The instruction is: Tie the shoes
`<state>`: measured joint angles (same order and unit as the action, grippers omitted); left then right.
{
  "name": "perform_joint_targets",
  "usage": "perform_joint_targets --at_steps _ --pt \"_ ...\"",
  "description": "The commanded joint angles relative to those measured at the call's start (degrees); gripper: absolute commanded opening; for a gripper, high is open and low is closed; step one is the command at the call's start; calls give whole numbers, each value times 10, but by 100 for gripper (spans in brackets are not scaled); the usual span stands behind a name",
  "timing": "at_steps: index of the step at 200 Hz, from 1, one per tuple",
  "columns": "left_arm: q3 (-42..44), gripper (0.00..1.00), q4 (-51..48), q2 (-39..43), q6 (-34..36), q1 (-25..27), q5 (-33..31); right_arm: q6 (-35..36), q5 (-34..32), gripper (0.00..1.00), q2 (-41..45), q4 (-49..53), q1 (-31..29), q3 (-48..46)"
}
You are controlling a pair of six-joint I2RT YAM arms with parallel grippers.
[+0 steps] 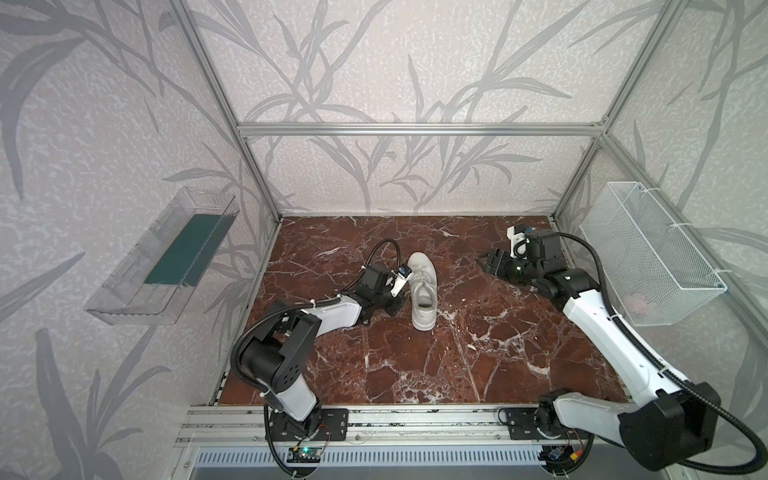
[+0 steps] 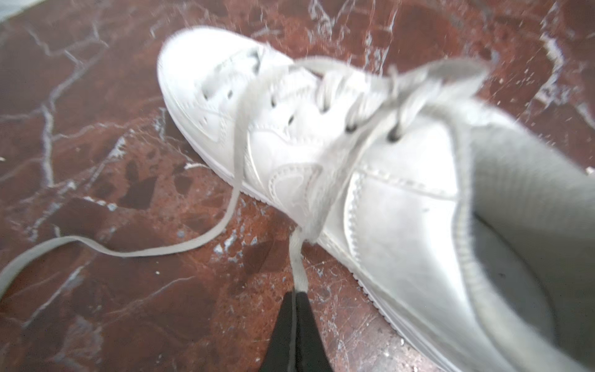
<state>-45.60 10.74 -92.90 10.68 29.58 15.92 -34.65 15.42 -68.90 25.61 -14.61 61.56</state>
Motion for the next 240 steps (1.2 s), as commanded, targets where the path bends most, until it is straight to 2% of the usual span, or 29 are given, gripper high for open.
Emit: perform_joint_targets --at_steps 1,33,65,82,116,137,149,177,197,214,240 --pt "-22 0 -27 36 -14 1 -5 -8 -6 70 25 2 2 -15" --pt "-95 0 -109 49 -21 0 -2 -7 -24 70 39 -1 2 -33" --pt "-159 0 -169 41 -27 -1 33 -14 -17 69 27 -31 2 -44" --pt "-174 0 -167 45 -45 -1 36 -33 -5 69 12 -36 1 -34" --pt "-185 0 -138 55 -91 -1 20 -23 12 69 -11 -48 2 -35" --pt "-218 0 -167 48 -101 -1 54 -24 29 69 -34 -77 1 -53" --pt "-240 0 -183 40 -112 -1 70 -22 52 69 -57 -103 1 -55" --pt "-293 0 -236 11 -130 -1 74 55 146 66 -126 -160 -2 -37" --pt "-308 0 -257 -2 -131 -2 75 69 209 65 -167 -270 -9 -55" --pt "-312 0 -259 -8 -131 -3 84 92 226 63 -200 -337 -25 -60" --pt "-325 0 -281 -16 -128 -5 84 157 252 62 -250 -360 -59 -31"
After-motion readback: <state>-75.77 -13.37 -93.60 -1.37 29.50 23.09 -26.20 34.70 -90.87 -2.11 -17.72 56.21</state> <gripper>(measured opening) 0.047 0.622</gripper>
